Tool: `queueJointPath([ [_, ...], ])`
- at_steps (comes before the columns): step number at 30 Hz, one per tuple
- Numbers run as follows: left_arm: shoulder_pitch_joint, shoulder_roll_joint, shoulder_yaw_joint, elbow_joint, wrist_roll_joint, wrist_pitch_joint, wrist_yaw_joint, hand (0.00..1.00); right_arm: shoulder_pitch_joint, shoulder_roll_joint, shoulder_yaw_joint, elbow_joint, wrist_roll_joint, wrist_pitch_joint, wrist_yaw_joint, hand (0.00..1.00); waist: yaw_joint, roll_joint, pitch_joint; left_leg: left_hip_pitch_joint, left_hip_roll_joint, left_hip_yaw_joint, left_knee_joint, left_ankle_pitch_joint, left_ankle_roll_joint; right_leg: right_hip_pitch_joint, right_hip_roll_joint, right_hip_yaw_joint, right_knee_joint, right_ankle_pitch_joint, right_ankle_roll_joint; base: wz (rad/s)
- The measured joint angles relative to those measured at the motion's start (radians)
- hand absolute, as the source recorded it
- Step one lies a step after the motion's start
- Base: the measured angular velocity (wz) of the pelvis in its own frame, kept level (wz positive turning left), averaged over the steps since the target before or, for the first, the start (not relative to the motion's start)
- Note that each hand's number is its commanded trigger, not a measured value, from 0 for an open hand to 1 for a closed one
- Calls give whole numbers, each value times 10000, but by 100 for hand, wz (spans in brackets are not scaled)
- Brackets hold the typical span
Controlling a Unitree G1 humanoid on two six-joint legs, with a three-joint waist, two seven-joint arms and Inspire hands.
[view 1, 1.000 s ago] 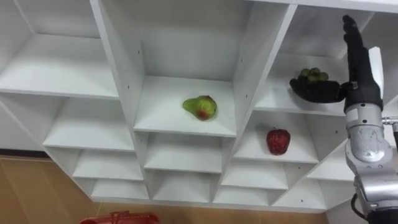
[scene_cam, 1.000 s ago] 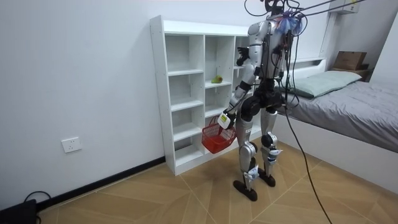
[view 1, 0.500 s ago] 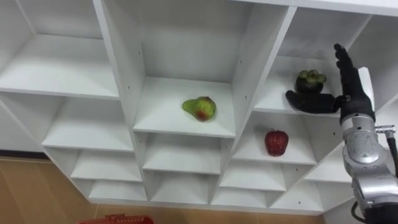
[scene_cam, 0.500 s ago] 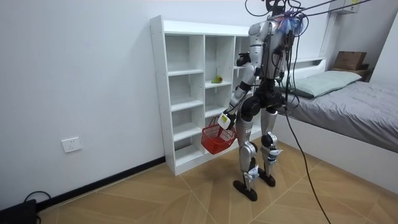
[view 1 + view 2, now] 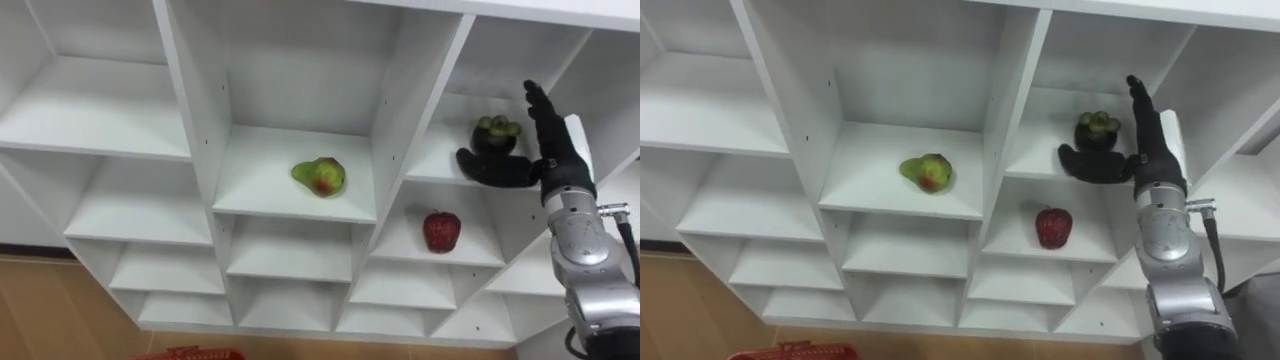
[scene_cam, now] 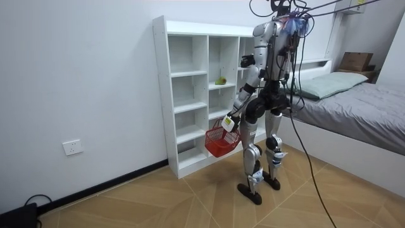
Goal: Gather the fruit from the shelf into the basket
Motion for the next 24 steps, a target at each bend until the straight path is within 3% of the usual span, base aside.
queueJointPath([
  [7,45,55,4,16,21,77,23,100,-29,-1,-34,424,285,-31,729,0,-21,-18,-20,36,1,-5,-3,0,0,58,-1,21,7,0,0,0],
  [19,70,131,-3,11,30,94,11,100,-371,-30,-87,1141,132,-119,1098,1,-19,-18,-35,110,3,-16,-10,-3,0,168,2,-31,9,1,-1,0],
  [21,71,164,-3,11,30,94,11,100,-377,-31,-111,1141,68,-131,1164,29,-18,-14,-37,112,3,-16,-10,-3,0,168,3,-30,10,1,-2,0],
  [23,69,193,-5,11,29,94,21,100,-434,-32,-113,1208,54,-160,1218,80,-23,-15,-38,112,2,-17,-11,-3,0,169,3,-31,10,1,-1,0],
  [24,67,197,-5,10,29,94,28,100,-448,-34,-115,1239,44,-192,1218,95,-25,-16,-40,112,1,-17,-11,-3,0,169,2,-31,10,1,-1,0],
])
